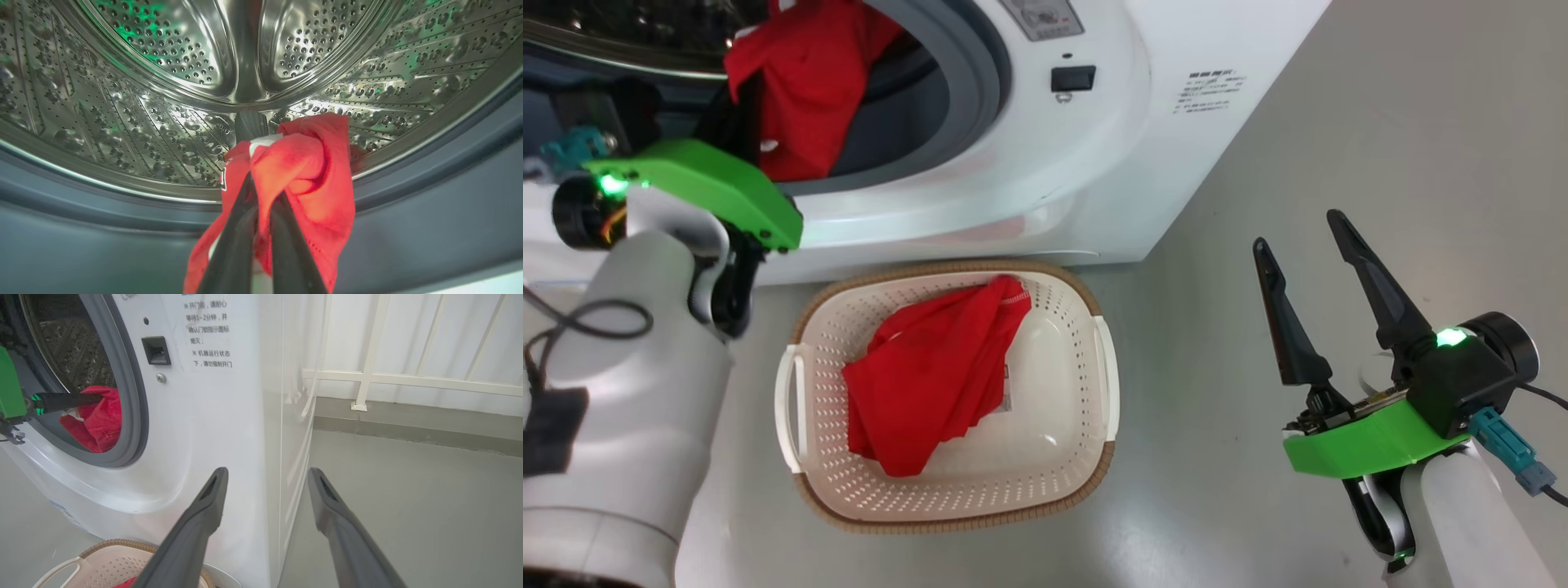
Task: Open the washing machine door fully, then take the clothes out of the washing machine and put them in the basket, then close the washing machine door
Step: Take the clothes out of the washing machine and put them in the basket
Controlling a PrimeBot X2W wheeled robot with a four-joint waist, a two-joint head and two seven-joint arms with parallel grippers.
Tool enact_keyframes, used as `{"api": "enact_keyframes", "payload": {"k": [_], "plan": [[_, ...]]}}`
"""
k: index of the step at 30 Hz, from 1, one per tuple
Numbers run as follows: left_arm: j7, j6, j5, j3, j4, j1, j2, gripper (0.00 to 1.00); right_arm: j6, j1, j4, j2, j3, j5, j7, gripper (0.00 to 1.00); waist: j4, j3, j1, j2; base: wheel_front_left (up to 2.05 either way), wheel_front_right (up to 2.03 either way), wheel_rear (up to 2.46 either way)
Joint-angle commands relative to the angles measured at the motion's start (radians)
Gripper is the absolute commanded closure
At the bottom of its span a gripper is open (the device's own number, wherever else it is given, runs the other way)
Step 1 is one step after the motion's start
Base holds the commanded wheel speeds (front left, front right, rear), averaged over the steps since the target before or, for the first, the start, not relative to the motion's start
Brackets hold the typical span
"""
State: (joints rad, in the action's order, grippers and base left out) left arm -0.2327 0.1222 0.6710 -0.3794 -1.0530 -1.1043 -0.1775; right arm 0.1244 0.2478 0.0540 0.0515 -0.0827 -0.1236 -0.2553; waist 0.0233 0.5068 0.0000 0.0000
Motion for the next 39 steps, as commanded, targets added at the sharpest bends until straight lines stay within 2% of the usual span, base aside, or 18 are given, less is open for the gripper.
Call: {"api": "enact_keyframes", "payload": {"k": [1,3,7,11,16,22,30,39], "plan": [[-0.02,-0.009,-0.017,0.02,0.038,0.026,-0.053,1.0,0.006,-0.02,-0.018,-0.001,-0.024,-0.011,-0.006,0.0,0.008,-0.022,0.0,0.0,0.0,0.0,0.0],[-0.027,-0.016,-0.028,0.037,0.086,0.054,-0.055,1.0,0.006,-0.025,-0.017,-0.001,-0.022,-0.014,-0.006,0.0,0.011,-0.036,0.0,0.0,0.0,0.0,0.0],[-0.029,-0.045,-0.081,0.122,0.29,0.158,-0.059,1.0,0.006,-0.033,-0.014,-0.001,-0.02,-0.019,-0.006,0.0,0.018,-0.065,0.0,0.0,0.0,0.0,0.0],[-0.029,-0.067,-0.15,0.199,0.477,0.3,-0.035,1.0,0.006,-0.043,-0.008,-0.001,-0.021,-0.026,-0.006,0.0,0.024,-0.101,0.0,0.0,0.0,0.0,0.0],[-0.029,-0.07,-0.22,0.273,0.64,0.453,0.005,1.0,0.006,-0.058,0.002,-0.001,-0.025,-0.034,-0.006,0.0,0.03,-0.146,0.0,0.0,0.0,0.0,0.0],[-0.029,-0.059,-0.27,0.326,0.762,0.589,0.054,1.0,0.006,-0.08,0.012,-0.001,-0.025,-0.041,-0.006,0.0,0.04,-0.201,0.0,0.0,0.0,0.0,0.0],[-0.029,-0.049,-0.307,0.354,0.854,0.711,0.091,1.0,0.006,-0.115,0.022,-0.001,-0.031,-0.05,-0.006,0.0,0.052,-0.282,0.0,0.0,0.0,0.0,0.0],[-0.029,-0.072,-0.325,0.342,0.972,0.813,0.109,1.0,0.006,-0.15,0.03,-0.001,-0.033,-0.059,-0.006,0.0,0.055,-0.343,0.0,0.0,0.0,0.0,0.0]]}}
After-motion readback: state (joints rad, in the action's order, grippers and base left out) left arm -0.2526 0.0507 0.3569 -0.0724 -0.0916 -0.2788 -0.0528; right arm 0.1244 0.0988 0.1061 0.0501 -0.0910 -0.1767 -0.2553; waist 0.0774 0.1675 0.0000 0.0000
